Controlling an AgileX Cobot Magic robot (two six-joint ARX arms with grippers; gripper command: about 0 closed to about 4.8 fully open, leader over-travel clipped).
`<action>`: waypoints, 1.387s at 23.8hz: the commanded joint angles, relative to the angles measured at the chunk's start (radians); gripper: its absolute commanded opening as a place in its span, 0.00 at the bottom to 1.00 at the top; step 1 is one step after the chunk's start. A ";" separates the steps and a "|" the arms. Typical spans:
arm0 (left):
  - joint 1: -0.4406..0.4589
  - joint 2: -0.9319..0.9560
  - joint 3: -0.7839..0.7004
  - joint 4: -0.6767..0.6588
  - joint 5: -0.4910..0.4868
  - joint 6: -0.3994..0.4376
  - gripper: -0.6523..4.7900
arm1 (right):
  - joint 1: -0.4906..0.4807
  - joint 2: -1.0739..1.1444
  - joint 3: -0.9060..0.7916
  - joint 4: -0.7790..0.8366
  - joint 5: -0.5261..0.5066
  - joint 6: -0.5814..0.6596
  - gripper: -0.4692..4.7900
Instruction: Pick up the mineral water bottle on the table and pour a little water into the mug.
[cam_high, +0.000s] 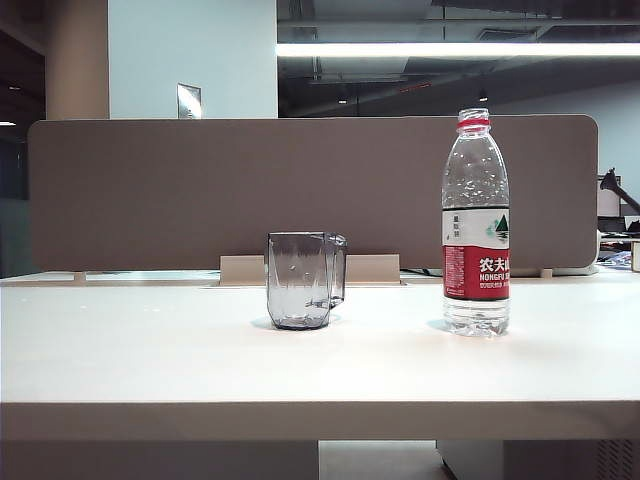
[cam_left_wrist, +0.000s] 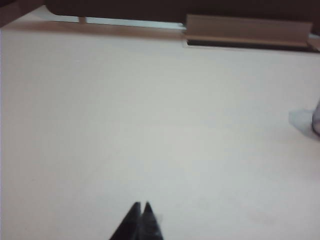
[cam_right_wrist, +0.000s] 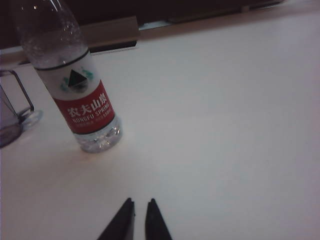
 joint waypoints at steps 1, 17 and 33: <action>0.001 0.000 0.037 0.019 -0.051 -0.026 0.11 | 0.001 0.001 0.009 0.066 0.005 0.011 0.07; 0.002 0.063 0.711 -0.097 -0.316 0.106 0.11 | -0.002 0.155 0.715 -0.189 -0.012 -0.097 0.07; -0.316 1.012 1.025 -0.306 0.335 0.090 0.11 | 0.058 0.920 1.088 -0.402 -0.301 -0.215 0.11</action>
